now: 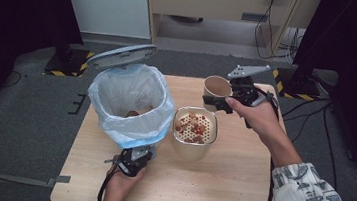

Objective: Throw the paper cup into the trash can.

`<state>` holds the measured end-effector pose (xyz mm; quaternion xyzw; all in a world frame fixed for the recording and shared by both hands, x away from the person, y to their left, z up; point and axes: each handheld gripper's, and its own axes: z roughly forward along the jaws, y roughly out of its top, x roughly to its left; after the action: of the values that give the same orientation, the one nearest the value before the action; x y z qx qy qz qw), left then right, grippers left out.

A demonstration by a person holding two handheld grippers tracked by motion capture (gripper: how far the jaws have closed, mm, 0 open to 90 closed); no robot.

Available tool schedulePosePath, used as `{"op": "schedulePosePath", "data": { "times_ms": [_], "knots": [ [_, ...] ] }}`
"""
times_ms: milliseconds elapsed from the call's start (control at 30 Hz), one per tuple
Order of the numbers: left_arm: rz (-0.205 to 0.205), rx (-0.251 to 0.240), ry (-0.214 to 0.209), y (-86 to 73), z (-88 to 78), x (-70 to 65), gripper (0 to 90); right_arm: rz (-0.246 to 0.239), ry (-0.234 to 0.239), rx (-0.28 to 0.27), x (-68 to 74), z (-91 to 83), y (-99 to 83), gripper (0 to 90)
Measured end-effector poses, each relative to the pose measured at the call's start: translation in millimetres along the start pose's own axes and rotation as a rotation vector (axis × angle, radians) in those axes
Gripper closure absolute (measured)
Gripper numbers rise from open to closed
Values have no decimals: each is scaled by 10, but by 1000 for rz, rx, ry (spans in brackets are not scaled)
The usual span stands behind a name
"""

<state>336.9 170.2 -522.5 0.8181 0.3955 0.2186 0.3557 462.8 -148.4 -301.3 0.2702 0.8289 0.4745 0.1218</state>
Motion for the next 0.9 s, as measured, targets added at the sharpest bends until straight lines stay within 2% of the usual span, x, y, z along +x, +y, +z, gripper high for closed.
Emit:
{"op": "schedulePosePath", "data": {
  "times_ms": [467, 900],
  "knots": [
    [-1, -1, -1, 0, 1, 1, 889, 4, 34, -17, 159, 139, 202, 310],
    [-1, 1, -2, 2, 1, 2, 889, -32, 89, -43, 490, 312, 551, 307]
  ]
}}
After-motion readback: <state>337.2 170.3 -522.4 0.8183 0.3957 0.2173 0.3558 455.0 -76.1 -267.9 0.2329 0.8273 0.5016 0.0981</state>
